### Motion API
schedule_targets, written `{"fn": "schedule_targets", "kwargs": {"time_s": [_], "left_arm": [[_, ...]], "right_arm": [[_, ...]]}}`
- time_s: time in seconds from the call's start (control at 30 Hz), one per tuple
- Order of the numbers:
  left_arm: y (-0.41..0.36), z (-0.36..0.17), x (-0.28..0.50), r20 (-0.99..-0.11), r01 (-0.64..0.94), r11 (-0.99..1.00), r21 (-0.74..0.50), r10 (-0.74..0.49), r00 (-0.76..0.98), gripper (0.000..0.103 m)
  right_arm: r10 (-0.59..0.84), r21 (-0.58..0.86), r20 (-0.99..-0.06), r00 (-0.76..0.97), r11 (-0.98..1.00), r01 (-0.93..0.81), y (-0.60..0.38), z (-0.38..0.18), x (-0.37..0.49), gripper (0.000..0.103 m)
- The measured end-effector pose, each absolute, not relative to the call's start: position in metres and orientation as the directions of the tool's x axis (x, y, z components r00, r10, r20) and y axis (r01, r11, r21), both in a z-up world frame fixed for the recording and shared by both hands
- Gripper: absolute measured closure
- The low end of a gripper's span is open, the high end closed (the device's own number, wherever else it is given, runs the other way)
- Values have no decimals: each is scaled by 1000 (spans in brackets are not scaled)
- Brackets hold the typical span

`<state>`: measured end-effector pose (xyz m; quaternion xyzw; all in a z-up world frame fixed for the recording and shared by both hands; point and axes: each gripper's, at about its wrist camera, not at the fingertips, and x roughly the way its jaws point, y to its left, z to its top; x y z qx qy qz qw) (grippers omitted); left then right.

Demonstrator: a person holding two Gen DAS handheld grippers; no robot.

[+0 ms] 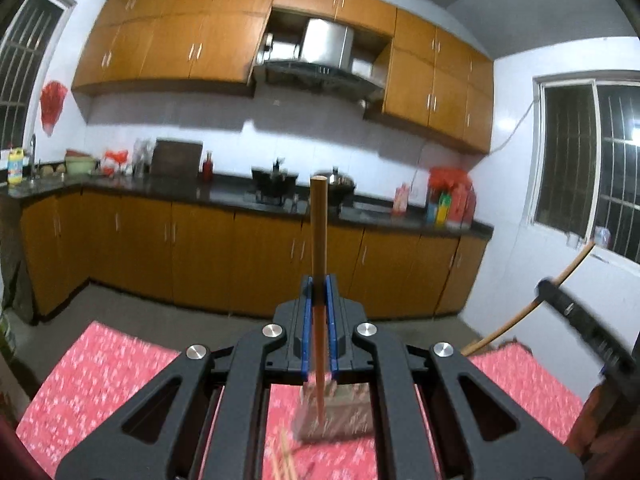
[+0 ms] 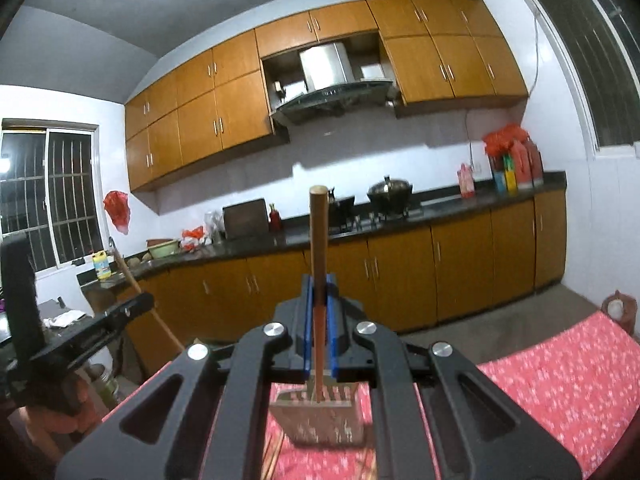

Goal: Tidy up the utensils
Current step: 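Insert the chopsticks into the holder and open both tools, then grasp a chopstick with the right tool while the left tool grasps another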

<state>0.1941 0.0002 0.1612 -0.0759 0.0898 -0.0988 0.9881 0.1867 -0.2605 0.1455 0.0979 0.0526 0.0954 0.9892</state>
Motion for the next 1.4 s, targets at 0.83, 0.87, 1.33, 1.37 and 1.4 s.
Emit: {"fn": "schedule_targets", "kwargs": {"time_s": [0.83, 0.87, 1.33, 1.37, 1.4], "left_arm": [[-4, 121, 231, -212, 143, 961, -236, -195, 958, 95], [-3, 123, 228, -204, 144, 960, -240, -195, 959, 95], [44, 91, 169, -281, 75, 966, -246, -145, 949, 95], [46, 75, 171, -328, 64, 970, -234, -141, 934, 95], [47, 57, 174, -386, 52, 972, -227, -139, 912, 95]], "right_arm": [[216, 195, -231, 949, 965, -173, -238, 102, 248, 86], [218, 195, -222, 950, 965, -175, -238, 104, 244, 85], [100, 226, -393, 914, 974, -10, -299, 34, 191, 83], [95, 226, -460, 883, 974, 13, -302, 12, 196, 82], [99, 229, -507, 856, 973, 23, -302, -3, 198, 82]]}}
